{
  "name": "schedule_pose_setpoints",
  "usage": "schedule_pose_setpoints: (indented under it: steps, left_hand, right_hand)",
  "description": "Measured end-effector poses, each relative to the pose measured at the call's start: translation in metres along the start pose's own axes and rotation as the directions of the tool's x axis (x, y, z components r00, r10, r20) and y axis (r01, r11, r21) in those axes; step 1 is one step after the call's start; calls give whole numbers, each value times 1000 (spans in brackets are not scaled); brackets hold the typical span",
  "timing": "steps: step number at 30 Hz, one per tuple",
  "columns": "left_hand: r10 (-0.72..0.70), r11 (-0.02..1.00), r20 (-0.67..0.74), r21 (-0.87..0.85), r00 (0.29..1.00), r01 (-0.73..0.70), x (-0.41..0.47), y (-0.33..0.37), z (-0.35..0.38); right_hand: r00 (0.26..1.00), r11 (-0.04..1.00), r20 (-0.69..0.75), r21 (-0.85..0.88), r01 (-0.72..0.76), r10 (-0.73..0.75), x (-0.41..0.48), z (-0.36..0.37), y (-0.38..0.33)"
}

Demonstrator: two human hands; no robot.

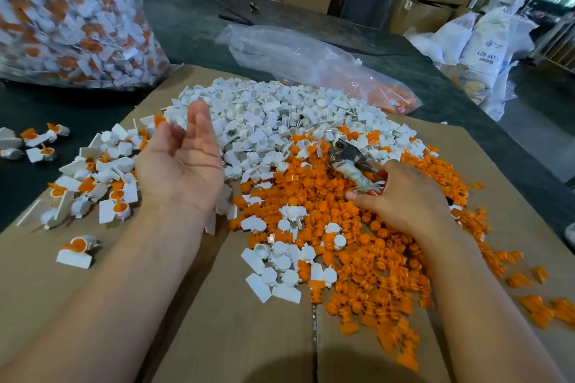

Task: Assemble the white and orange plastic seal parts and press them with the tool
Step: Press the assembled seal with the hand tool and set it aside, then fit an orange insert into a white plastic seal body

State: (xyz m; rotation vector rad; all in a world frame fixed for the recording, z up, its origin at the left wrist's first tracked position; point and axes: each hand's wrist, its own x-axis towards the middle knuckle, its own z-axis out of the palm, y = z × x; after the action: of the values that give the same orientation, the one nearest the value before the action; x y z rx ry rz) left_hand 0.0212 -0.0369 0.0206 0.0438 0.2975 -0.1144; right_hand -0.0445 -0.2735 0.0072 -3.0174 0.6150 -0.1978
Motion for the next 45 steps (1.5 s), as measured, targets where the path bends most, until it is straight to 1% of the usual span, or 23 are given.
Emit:
schedule_pose_setpoints:
  steps: [4, 7, 8, 10, 11, 12, 13, 14, 15, 16, 17, 18, 19, 20, 21, 23, 26, 29, 31, 34, 40, 43, 45]
  left_hand:
    - [81, 997, -42, -5, 996, -81, 2, 1, -2]
    - [95, 995, -58, 19, 994, -94, 1, 0, -2]
    - [92, 995, -61, 54, 994, -89, 1, 0, -2]
    - [90, 974, -71, 215, 993, -73, 1, -1, -3]
    - [99, 938, -68, 339, 993, -71, 0, -2, -2]
    - [120, 875, -51, 478, 991, -81, 0, -4, -2]
    - [149, 778, -14, 619, 989, -108, -1, -6, -2]
    - [179, 646, 43, 748, 983, -150, -1, -9, -3]
    - [202, 482, 116, 852, 972, -202, -2, -11, -3]
    - [213, 291, 201, 921, 956, -258, -3, -13, -6]
    - [205, 80, 294, 946, 934, -315, -3, -16, -9]
    - [170, -134, 382, 922, 909, -363, -3, -17, -12]
    - [121, -321, 444, 864, 888, -388, -2, -19, -15]
    - [82, -460, 480, 796, 873, -394, -1, -20, -17]
    - [61, -554, 503, 736, 862, -390, 2, -20, -19]
    - [49, -656, 526, 658, 849, -370, 7, -21, -21]
    - [34, -716, 531, 604, 847, -350, 12, -23, -21]
    - [-23, -761, 511, 549, 859, -347, 15, -26, -23]
    - [-45, -778, 511, 521, 858, -351, 15, -27, -23]
    - [-29, -784, 517, 519, 855, -340, 15, -27, -22]
    - [-26, -746, 547, 547, 837, -381, 13, -28, -22]
    - [10, -683, 553, 613, 833, -398, 14, -27, -22]
    - [33, -649, 582, 630, 812, -425, 12, -26, -22]
  right_hand:
    - [1000, 1000, 4, -16, 3, -3, 1, 0, 0]
    - [1000, 1000, 6, -27, 4, -4, 1, 0, 1]
    - [1000, 1000, 3, -28, 6, -6, 1, 0, 1]
    - [1000, 999, -7, -30, 17, -18, 1, 0, 2]
    - [1000, 999, -11, -31, 25, -25, 2, 1, 2]
    - [999, 999, -12, -32, 32, -33, 2, 1, 2]
    - [999, 999, -11, -35, 39, -39, 2, 1, 2]
    - [999, 998, -10, -39, 45, -45, 2, 0, 2]
    - [999, 998, -8, -43, 50, -50, 2, 0, 3]
    - [999, 998, -5, -44, 54, -54, 2, 0, 3]
    - [998, 998, -2, -38, 58, -58, 2, 0, 3]
    - [998, 998, 0, -28, 61, -61, 2, 0, 4]
    - [998, 998, 2, -15, 64, -64, 3, 1, 4]
    - [998, 998, 5, 1, 68, -68, 3, 1, 4]
    - [997, 997, 8, 18, 73, -73, 3, 1, 3]
    - [997, 996, 17, 41, 80, -80, 3, 2, 3]
    - [997, 995, 35, 83, 61, -64, 4, 2, 3]
    - [998, 988, 60, 150, 21, -30, 5, 2, 4]
    - [997, 986, 68, 164, 14, -26, 6, 2, 5]
    - [997, 987, 70, 157, 18, -29, 6, 3, 5]
    - [998, 988, 62, 150, 22, -32, 5, 3, 4]
    - [996, 987, 82, 162, 24, -37, 5, 2, 5]
    - [996, 982, 84, 189, 18, -35, 3, -1, 5]
